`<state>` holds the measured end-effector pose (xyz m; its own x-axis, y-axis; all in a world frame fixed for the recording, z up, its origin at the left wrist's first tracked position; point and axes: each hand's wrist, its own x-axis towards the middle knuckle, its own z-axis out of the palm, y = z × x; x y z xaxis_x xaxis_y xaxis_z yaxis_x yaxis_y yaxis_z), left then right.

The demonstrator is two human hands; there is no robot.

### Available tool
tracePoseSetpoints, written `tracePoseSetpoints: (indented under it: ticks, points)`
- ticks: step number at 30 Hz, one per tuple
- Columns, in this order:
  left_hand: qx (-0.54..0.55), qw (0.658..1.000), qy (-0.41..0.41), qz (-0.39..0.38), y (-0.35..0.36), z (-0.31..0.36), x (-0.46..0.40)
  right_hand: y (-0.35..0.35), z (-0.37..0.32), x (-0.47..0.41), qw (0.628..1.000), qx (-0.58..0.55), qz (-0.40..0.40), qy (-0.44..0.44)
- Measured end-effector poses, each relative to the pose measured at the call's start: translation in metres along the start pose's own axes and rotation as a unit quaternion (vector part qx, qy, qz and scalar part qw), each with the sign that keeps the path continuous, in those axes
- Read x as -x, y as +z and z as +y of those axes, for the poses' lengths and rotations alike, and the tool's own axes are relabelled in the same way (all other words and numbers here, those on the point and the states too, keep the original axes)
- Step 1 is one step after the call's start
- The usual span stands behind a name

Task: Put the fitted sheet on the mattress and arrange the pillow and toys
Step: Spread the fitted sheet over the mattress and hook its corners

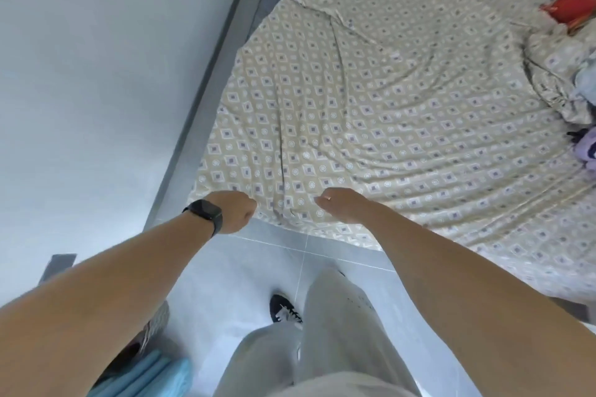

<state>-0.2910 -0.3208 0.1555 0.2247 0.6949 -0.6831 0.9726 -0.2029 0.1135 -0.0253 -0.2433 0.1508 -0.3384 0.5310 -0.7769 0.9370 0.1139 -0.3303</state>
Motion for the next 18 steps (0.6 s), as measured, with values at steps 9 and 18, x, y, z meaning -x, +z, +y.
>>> tracePoseSetpoints:
  ticks: [9,18]
  points:
    - [0.031,0.997,0.066,-0.039,-0.078,0.001,-0.012,-0.052,-0.038,0.005,0.973,-0.219,0.069,0.016]
    - [-0.073,0.991,0.089,-0.06,-0.168,-0.063,-0.066,-0.075,-0.072,-0.006,0.969,-0.219,0.064,0.089]
